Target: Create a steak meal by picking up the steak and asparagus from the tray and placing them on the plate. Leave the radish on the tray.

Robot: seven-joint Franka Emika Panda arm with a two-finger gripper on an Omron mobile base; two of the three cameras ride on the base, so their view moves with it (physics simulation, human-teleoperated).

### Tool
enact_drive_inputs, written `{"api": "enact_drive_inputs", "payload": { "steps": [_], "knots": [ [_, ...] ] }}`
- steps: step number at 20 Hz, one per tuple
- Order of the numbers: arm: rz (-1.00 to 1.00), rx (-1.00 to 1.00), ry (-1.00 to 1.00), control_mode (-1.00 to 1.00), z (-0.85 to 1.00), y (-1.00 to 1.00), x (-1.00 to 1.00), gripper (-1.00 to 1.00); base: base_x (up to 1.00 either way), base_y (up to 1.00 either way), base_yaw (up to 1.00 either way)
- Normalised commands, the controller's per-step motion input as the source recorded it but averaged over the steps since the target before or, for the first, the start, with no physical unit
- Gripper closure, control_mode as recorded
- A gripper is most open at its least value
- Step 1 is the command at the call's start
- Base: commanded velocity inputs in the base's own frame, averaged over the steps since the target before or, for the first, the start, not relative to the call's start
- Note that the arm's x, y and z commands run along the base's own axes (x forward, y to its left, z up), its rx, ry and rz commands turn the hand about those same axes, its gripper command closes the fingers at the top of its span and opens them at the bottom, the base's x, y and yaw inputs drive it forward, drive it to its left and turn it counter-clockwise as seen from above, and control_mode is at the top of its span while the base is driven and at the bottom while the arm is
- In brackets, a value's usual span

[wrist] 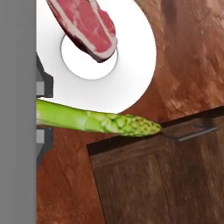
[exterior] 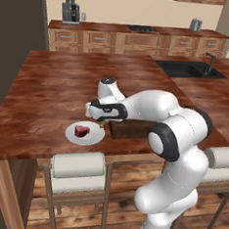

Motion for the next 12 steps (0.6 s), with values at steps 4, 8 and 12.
{"api": "enact_drive_inputs", "payload": {
  "steps": [4,8,12],
  "knots": [
    [0.05,-0.06,0.09,-1.00,-0.14,0.20,0.00,1.00,0.00,0.00,0.00],
    [0.04,-0.07,0.04,-1.00,-0.28,0.22,0.00,1.00,0.00,0.00,0.00],
    [0.03,-0.04,0.01,-1.00,-0.31,0.11,0.03,1.00,0.00,0.00,0.00]
  ]
}}
